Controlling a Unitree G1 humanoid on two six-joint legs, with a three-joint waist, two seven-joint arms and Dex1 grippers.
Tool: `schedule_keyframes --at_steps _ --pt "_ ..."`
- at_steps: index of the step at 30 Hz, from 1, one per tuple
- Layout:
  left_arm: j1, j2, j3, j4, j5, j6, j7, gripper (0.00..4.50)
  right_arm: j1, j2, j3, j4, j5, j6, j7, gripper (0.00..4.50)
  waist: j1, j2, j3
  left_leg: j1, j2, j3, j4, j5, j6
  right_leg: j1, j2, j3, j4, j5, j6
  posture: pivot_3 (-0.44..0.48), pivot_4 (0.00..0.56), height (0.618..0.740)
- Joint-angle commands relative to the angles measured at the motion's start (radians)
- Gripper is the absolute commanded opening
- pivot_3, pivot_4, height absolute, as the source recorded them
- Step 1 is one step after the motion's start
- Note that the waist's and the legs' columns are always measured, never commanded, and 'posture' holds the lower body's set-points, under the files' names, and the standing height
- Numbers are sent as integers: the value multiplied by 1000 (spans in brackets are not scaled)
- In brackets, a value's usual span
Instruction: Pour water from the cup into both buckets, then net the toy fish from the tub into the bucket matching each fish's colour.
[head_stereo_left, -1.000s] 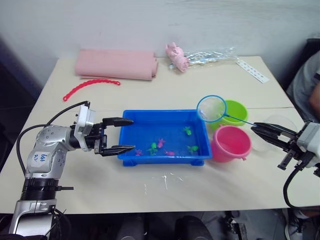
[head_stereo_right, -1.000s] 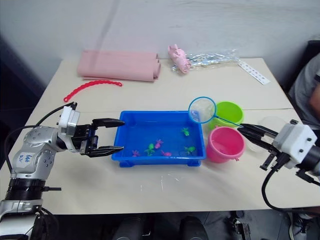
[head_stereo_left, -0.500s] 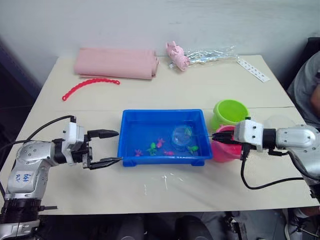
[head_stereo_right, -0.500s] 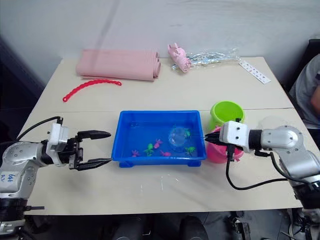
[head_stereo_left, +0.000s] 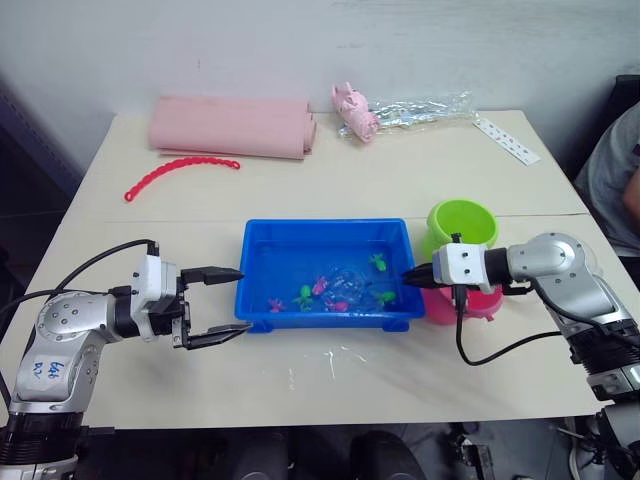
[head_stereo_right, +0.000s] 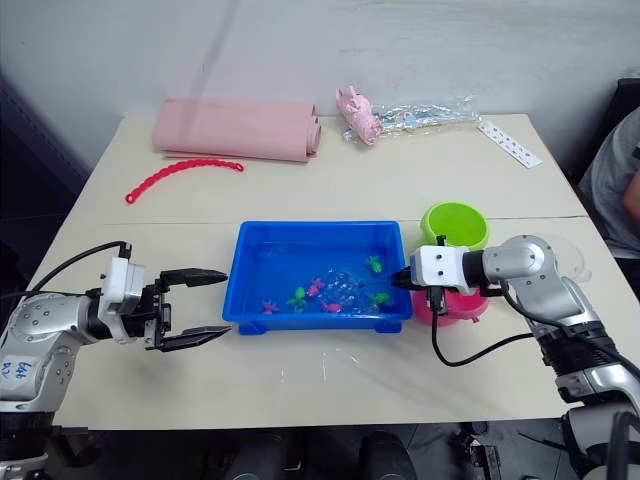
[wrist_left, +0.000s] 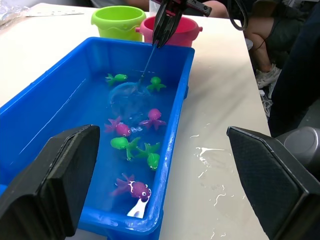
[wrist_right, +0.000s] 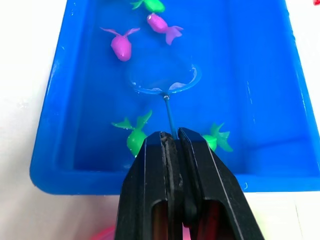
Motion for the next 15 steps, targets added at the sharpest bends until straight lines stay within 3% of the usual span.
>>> schedule_keyframes --at_steps 1,6,15 --pt "1 -3 -4 -28 -9 -4 14 4460 -75 3 3 58 -24 -65 84 0 -1 0 0 0 0 0 0 0 0 0 0 0 0 0 0 0 150 740" --pt "0 -4 -7 -23 -8 -5 18 4460 -76 14 -1 46 50 -35 186 0 -1 0 0 0 0 0 0 0 0 0 0 0 0 0 0 0 150 740" --pt "2 2 -5 -16 -12 -7 19 4460 -76 68 -27 75 89 91 207 0 -1 0 0 0 0 0 0 0 0 0 0 0 0 0 0 0 150 740"
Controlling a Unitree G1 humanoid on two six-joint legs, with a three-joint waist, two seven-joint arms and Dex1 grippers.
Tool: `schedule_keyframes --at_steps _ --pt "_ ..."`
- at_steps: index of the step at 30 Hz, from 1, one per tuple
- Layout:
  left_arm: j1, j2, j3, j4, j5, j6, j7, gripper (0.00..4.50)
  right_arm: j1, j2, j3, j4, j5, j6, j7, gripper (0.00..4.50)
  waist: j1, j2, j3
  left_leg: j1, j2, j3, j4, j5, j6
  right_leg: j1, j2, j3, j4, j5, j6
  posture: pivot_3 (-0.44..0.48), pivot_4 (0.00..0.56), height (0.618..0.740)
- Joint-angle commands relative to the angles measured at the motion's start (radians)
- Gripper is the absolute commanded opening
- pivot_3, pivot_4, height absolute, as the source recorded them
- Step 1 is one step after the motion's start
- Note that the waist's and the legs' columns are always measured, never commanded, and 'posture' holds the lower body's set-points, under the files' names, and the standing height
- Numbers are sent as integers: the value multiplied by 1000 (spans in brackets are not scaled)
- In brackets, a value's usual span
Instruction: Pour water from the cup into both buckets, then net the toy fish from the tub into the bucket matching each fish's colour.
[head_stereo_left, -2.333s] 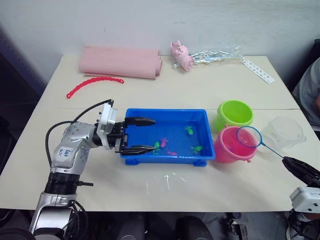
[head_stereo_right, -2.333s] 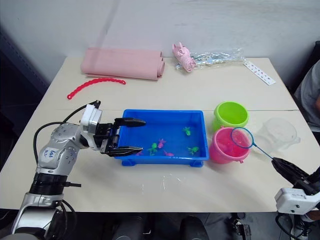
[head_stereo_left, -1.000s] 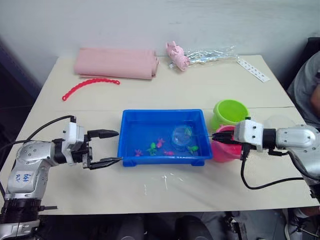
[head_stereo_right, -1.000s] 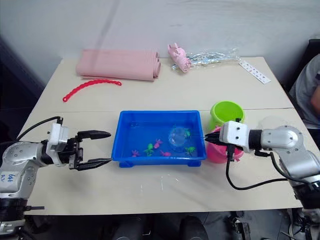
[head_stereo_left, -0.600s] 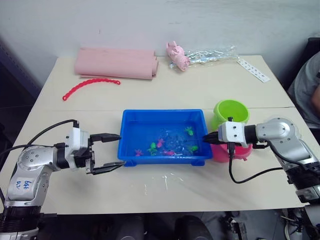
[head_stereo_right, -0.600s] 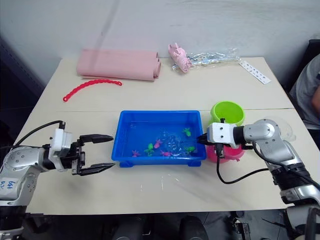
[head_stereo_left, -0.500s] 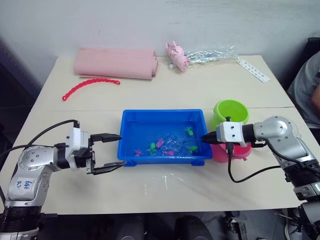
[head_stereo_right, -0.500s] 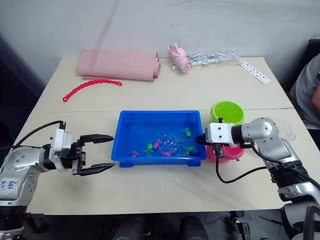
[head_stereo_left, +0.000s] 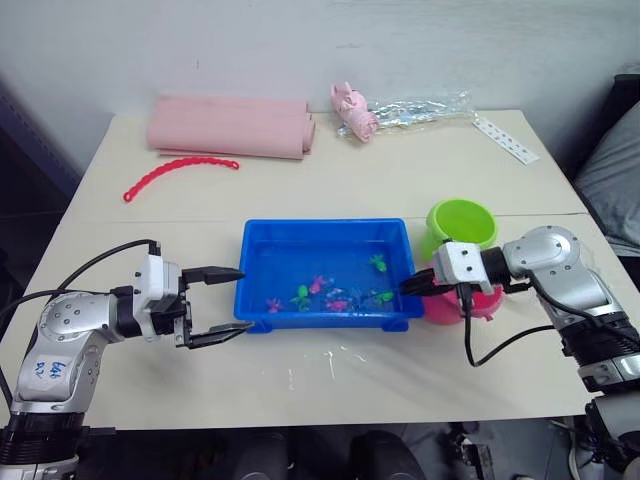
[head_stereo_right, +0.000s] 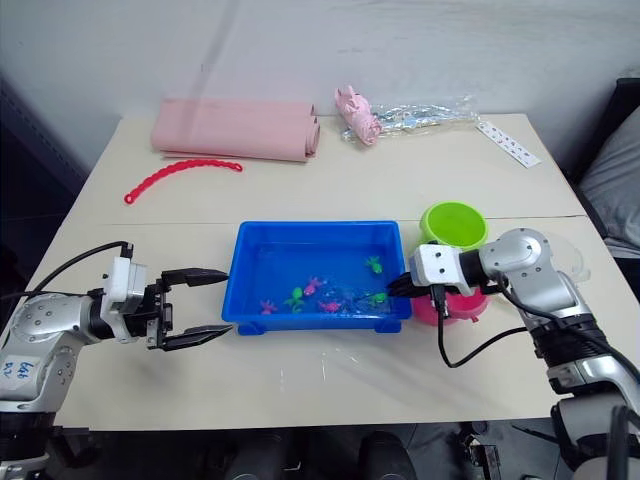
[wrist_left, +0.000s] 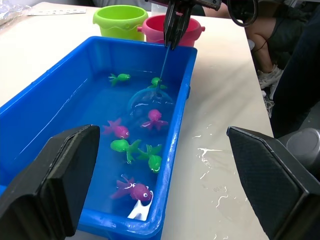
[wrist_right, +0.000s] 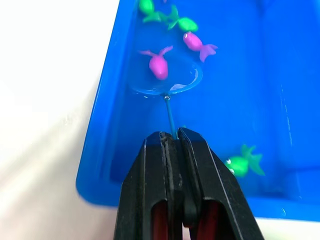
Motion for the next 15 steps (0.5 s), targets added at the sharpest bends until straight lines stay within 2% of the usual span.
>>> schedule_keyframes --at_steps 1,9,15 --pt "2 4 6 -17 -12 -7 -1 4460 -4 9 -43 1 38 69 19 0 0 0 0 0 0 0 0 0 0 0 0 0 0 0 0 0 150 740" --pt "-15 -8 37 20 -23 0 34 4460 26 9 -92 -50 112 255 44 0 0 0 0 0 0 0 0 0 0 0 0 0 0 0 0 0 150 740" --pt "-51 -6 56 34 -63 44 47 4460 34 11 -126 -91 150 295 54 0 0 0 0 0 0 0 0 0 0 0 0 0 0 0 0 0 150 740"
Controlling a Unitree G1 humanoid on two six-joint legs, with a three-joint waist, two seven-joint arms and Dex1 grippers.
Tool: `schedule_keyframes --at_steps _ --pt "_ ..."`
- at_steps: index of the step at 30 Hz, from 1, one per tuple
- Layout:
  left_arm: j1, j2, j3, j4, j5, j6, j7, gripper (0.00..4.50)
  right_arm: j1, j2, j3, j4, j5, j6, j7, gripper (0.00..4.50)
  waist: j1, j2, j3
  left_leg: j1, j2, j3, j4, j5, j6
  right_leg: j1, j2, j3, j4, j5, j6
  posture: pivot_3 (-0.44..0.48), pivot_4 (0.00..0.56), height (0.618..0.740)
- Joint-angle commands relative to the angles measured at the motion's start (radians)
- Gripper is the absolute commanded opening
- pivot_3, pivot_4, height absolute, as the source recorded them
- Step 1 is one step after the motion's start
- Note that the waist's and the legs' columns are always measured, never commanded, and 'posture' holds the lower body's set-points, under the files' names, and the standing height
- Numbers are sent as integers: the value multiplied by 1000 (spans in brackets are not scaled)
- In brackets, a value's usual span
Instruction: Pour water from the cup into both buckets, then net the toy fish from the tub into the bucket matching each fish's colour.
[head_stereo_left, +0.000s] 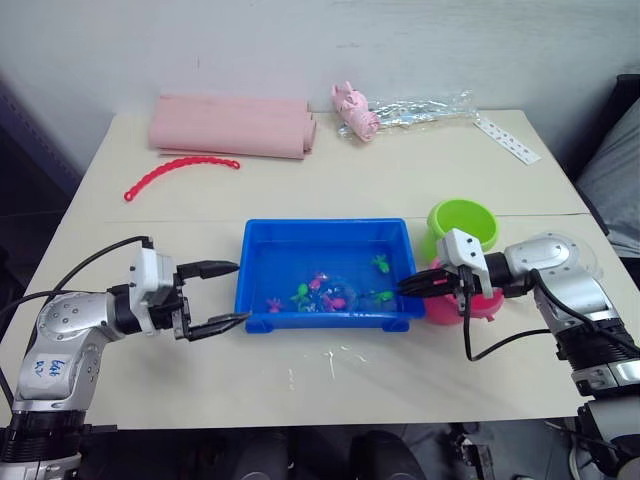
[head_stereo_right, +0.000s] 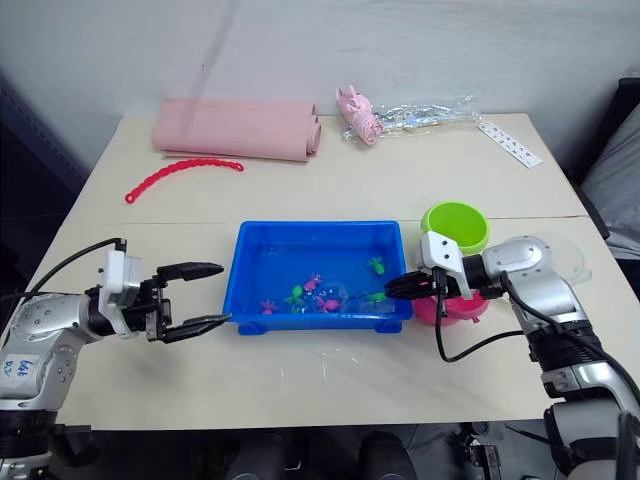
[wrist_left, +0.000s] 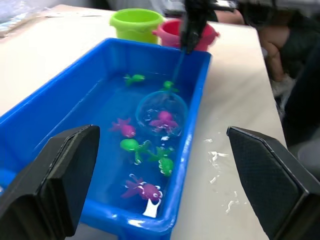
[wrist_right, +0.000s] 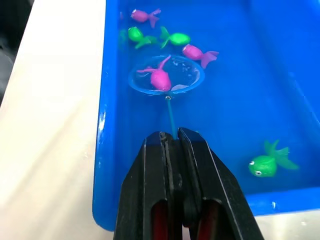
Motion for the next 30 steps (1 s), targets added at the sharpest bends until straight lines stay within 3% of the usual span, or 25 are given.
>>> schedule_keyframes --at_steps 1,8,19,30 --pt "-34 11 29 -3 -34 12 2 4460 1 -11 -49 -64 49 33 26 0 0 0 0 0 0 0 0 0 0 0 0 0 0 0 0 0 150 740" --pt "-64 13 3 -17 -34 27 -15 4460 48 -53 -148 -123 104 32 24 0 2 0 0 0 0 0 -1 0 0 0 0 0 0 0 0 0 150 740" --pt "-166 -32 -93 41 -14 24 -61 4460 306 -83 -358 -393 219 128 -120 0 4 0 0 0 0 0 -1 0 0 0 0 0 -1 0 0 0 150 740" --pt "-275 -116 -193 135 -1 3 -126 4460 772 -113 -860 -728 286 223 -243 0 28 0 1 -1 0 0 -1 0 0 1 0 -1 -2 0 0 0 150 740"
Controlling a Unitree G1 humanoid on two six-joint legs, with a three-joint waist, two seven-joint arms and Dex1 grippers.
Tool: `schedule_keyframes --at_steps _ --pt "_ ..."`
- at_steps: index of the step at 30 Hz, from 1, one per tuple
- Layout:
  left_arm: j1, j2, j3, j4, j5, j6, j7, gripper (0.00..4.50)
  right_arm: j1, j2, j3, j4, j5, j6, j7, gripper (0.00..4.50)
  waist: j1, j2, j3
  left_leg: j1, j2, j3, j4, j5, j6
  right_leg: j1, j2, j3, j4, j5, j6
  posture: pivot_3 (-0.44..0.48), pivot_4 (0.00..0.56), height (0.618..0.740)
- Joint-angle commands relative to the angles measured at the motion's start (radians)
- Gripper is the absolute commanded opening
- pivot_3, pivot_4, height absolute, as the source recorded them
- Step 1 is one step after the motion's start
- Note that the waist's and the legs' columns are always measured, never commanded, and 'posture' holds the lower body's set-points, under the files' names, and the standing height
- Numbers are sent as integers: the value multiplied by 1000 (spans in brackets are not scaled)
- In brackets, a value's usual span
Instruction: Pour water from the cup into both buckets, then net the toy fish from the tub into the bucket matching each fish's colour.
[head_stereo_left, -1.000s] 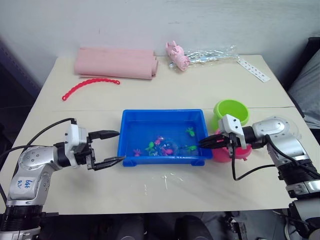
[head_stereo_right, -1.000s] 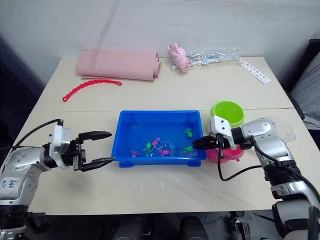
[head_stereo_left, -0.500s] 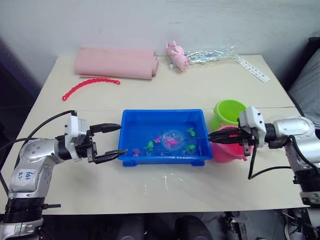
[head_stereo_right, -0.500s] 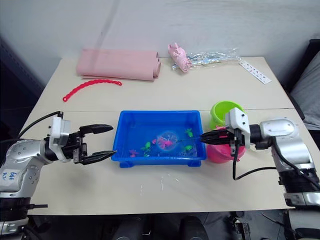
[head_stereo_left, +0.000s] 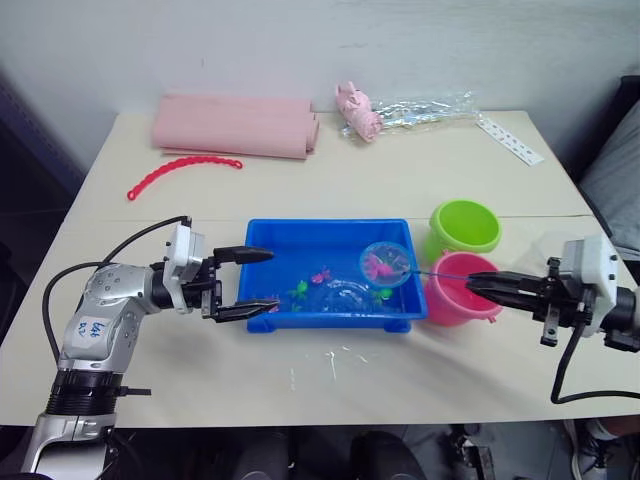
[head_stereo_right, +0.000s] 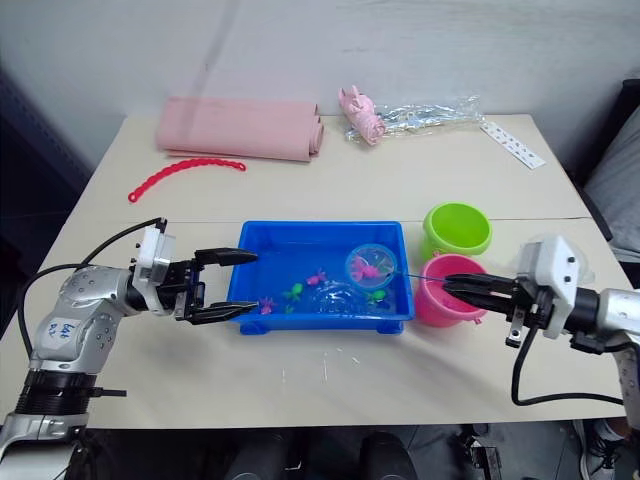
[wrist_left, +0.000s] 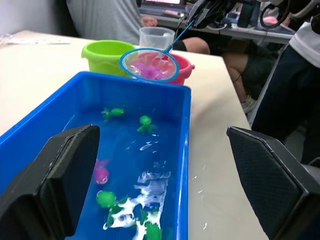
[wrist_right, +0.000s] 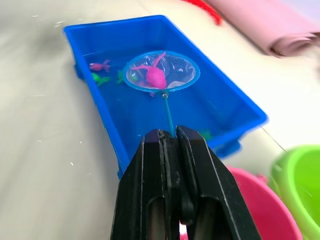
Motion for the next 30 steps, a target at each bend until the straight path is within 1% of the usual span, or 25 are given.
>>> schedule_keyframes --at_steps 1,3,5,9,13,19,22,24,28,30 --pt "-47 -35 -27 12 5 -21 -16 4460 114 8 -206 -98 -6 -21 -19 0 8 0 0 0 0 0 0 0 0 0 0 0 0 0 0 0 150 740" --pt "-71 -64 -40 17 4 -16 -10 4460 177 21 -288 -125 7 -3 -41 0 9 0 0 0 0 0 0 0 0 0 0 0 -1 0 0 0 150 740" --pt "-86 -83 -52 19 2 -7 -11 4460 242 35 -344 -131 -17 -26 -36 0 8 0 0 0 0 0 0 0 0 1 0 1 -1 0 1 0 150 740" --pt "-98 -106 -59 7 -13 24 -4 4460 312 64 -392 -114 -68 -87 -57 0 3 0 0 1 0 1 -1 0 0 1 1 1 -2 0 1 0 150 740" --pt "-103 -123 -67 -5 -9 30 1 4460 335 87 -367 -79 -197 -206 -121 0 4 0 0 2 0 1 -2 0 -1 1 1 1 -2 0 1 0 150 740" --pt "-91 -128 -71 8 0 20 -11 4460 321 185 -280 37 -385 -557 -228 0 6 0 0 2 0 1 -2 0 -1 1 1 2 -2 0 1 0 150 740" --pt "-89 -130 -65 21 6 7 -7 4460 349 219 -247 75 -438 -699 -260 0 6 0 0 2 0 1 -2 0 -1 1 1 2 -2 0 1 0 150 740" --pt "-89 -132 -62 23 7 2 -1 4460 367 229 -244 110 -500 -821 -298 0 6 0 0 2 0 1 -2 0 -1 1 1 2 -2 0 1 0 150 740" --pt "-84 -133 -60 22 8 -3 0 4460 388 239 -241 142 -584 -956 -371 0 5 0 0 3 0 1 -2 1 -1 1 1 2 -2 0 1 0 150 740" --pt "-82 -134 -58 23 2 10 7 4460 393 228 -258 148 -711 -1060 -436 0 5 0 0 3 0 1 -2 1 -1 1 1 3 -2 0 1 0 150 740"
